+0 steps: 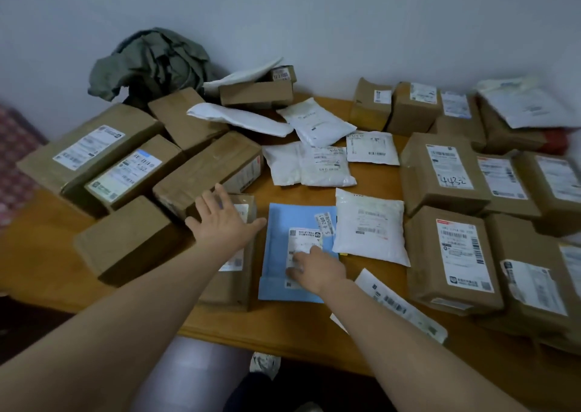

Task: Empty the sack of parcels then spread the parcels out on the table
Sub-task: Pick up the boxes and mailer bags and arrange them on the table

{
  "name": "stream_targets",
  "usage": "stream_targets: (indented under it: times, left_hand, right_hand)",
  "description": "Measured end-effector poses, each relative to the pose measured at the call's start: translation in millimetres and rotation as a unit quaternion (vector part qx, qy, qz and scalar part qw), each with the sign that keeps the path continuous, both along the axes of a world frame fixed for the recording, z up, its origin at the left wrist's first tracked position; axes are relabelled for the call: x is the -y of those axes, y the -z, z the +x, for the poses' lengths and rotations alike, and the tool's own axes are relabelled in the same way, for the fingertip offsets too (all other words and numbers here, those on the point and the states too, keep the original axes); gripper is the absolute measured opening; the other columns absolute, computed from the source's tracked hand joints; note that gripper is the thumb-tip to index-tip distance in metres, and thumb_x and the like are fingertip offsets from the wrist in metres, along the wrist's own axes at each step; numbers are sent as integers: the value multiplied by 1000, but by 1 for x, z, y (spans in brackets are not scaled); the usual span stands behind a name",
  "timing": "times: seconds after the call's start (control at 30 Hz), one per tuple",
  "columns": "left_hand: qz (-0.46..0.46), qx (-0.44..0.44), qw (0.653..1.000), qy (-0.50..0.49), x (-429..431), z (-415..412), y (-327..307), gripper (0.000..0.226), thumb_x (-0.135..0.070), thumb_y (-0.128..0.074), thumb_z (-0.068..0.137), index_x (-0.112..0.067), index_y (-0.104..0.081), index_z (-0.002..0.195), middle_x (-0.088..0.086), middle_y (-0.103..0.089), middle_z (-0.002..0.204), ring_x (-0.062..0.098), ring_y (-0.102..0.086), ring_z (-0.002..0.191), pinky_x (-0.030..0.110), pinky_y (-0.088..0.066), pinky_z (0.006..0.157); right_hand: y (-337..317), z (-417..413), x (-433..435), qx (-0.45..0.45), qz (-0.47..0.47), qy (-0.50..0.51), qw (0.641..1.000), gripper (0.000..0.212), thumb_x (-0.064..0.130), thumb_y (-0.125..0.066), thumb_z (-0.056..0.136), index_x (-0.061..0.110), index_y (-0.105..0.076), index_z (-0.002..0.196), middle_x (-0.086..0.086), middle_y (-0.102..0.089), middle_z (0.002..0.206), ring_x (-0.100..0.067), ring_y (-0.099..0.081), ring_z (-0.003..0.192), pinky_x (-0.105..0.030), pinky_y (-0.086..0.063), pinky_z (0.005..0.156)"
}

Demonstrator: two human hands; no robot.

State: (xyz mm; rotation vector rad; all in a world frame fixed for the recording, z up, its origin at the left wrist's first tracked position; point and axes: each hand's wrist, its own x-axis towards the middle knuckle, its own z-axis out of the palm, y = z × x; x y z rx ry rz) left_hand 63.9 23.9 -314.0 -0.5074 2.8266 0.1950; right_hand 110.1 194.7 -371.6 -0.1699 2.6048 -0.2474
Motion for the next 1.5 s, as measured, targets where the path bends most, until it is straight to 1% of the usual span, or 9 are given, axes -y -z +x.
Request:
stream_targets:
  times: [0.5,0.77,0.9,1.0,1.13,1.2,1.27,1.37,1.5]
  left_hand:
    - [-12,-138,982,127,-8,-173,-9,86,-26,-54,89,-22,7,151,13,13,157,34,13,145,54,4,115]
    - [-75,-81,973,201,16,-243,4,58,-15,-39,94,-20,-21,149,7,-31,150,25,-20,142,52,6,116]
    - [-71,-31,971,225,17,-255,2,39,-21,-36,94,-27,-56,127,-2,-56,128,20,-42,126,51,8,116]
    - [-41,114,967,223,4,-265,-8,40,-39,-34,93,-23,-57,121,0,-54,130,23,-37,131,52,8,114]
    - [79,36,985,150,-15,-290,-36,19,-23,-41,87,-14,-57,91,12,-59,120,29,-53,112,42,-38,101]
    - [17,-109,982,152,-12,-303,-41,10,-12,-47,81,-10,-54,88,13,-57,116,31,-51,108,39,-43,88]
    - [-40,-178,973,141,-3,-316,-36,37,-8,-50,82,-8,-49,119,14,-44,132,34,-38,123,40,-37,98]
    - [-51,-165,980,102,11,-339,-27,62,-11,-53,84,-12,-30,142,16,-22,150,35,-17,139,45,-18,114]
    - [-44,-99,991,76,21,-369,-21,74,-15,-50,86,-23,-12,149,10,-7,157,32,-1,145,52,-5,117]
  right_hand:
    - [-28,-144,-19,-103,-47,106,988,48,32,-51,94,21,-39,138,-8,-36,139,-27,-43,123,-38,-46,93]
    - [-11,-205,-20,3,-18,83,996,76,45,-56,87,32,-14,149,-3,-2,160,-31,-3,146,-53,-10,116]
    - [-8,-221,-22,22,26,39,999,67,58,-45,87,25,-31,144,-8,-36,149,-28,-26,140,-44,-4,118]
    - [-18,-238,-28,32,-12,61,998,54,55,-42,91,22,-50,133,-6,-55,134,-23,-45,126,-34,-22,110]
    - [-30,-271,-39,-29,-59,103,993,43,38,-49,92,22,-53,132,-4,-62,125,-23,-56,114,-30,-41,94]
    - [-34,-294,-40,-60,-119,133,982,45,31,-52,93,21,-47,136,-5,-56,131,-24,-56,115,-31,-45,93]
    - [-40,-320,-32,-91,-178,144,969,50,29,-54,92,19,-41,140,-6,-47,138,-25,-53,118,-35,-45,96]
    - [-53,-360,-13,-112,-282,204,931,63,35,-59,90,17,-32,143,-10,-39,142,-26,-48,124,-40,-42,102]
    - [-63,-414,10,-14,-438,406,802,68,49,-49,91,16,-26,146,-8,-37,147,-30,-43,128,-44,-38,107]
